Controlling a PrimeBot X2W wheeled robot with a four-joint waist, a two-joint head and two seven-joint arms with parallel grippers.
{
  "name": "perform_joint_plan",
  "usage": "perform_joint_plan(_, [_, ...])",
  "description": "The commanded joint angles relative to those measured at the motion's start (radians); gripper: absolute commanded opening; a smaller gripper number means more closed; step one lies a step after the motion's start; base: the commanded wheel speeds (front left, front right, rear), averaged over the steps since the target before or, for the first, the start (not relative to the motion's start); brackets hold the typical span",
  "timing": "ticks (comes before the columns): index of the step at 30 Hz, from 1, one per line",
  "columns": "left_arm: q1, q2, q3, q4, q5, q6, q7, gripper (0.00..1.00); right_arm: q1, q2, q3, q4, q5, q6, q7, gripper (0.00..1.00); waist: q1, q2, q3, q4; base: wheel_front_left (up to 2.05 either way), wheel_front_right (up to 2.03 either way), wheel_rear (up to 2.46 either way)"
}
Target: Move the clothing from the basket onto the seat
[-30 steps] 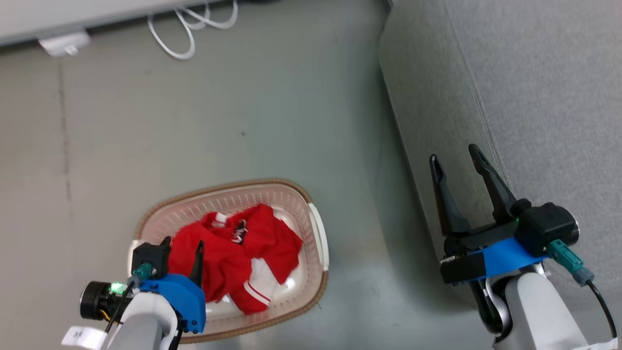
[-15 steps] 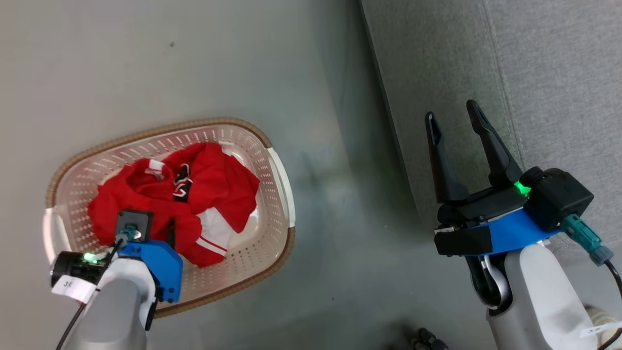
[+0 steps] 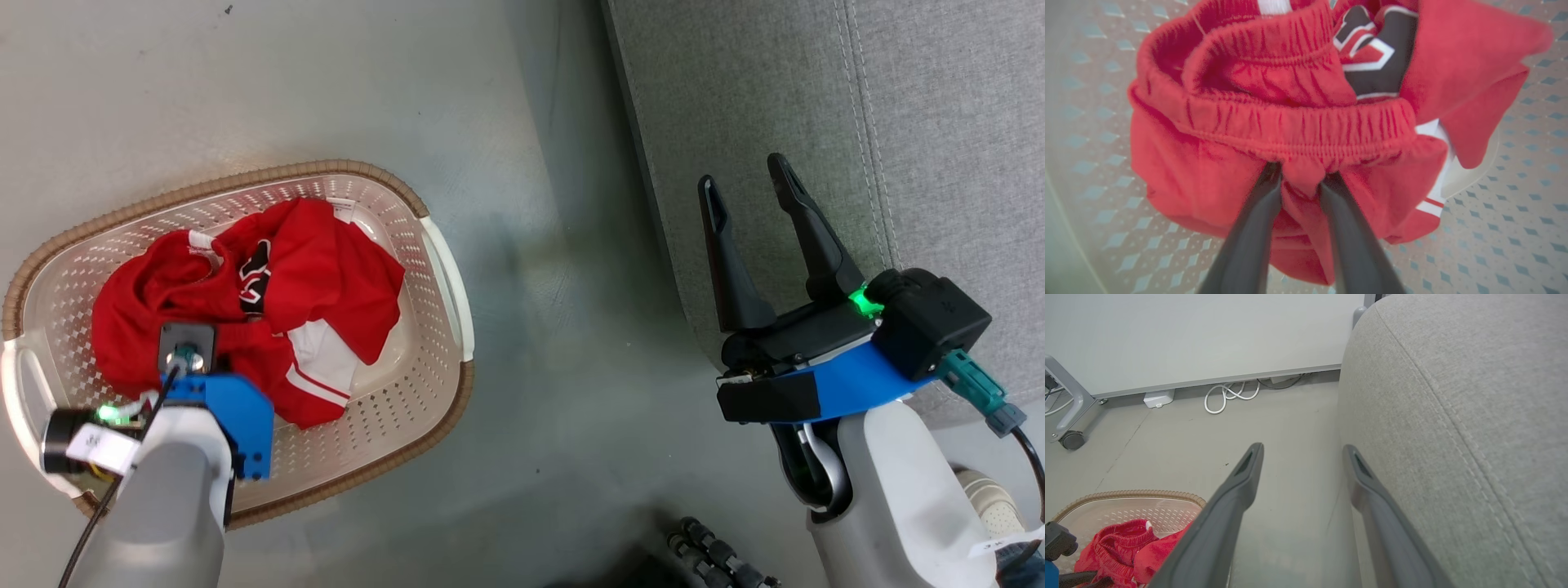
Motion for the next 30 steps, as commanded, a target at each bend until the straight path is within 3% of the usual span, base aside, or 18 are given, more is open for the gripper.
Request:
perform_joint_plan(1, [0.023,0.011,0.002,0.010,-0.009,-0.006,-0.026,0.00,-0.017,-0.001,0.003,-0.002,0.006,0.000,-0.003,1.00,-0.0001,0.0000,0.001,0.000,0.00,0.00,0.00])
perform_joint_plan(13, [0.029,-0.022,-0.002,0.050,-0.048,-0.052,-0.119,0.00,-0.022,-0.001,-0.004,0.017,-0.008,0.000,-0.003,1.00,-0.0001,0.0000,-0.049,0.025,0.00,0.00,0.00])
perform_joint_plan(30, [0.087,-0.141,-0.072,0.071,-0.096,-0.167,-0.213,0.00,0.089,-0.002,-0.013,0.117,-0.101,0.000,-0.003,1.00,-0.0001,0.0000,-0.438,0.168,0.00,0.00,0.00])
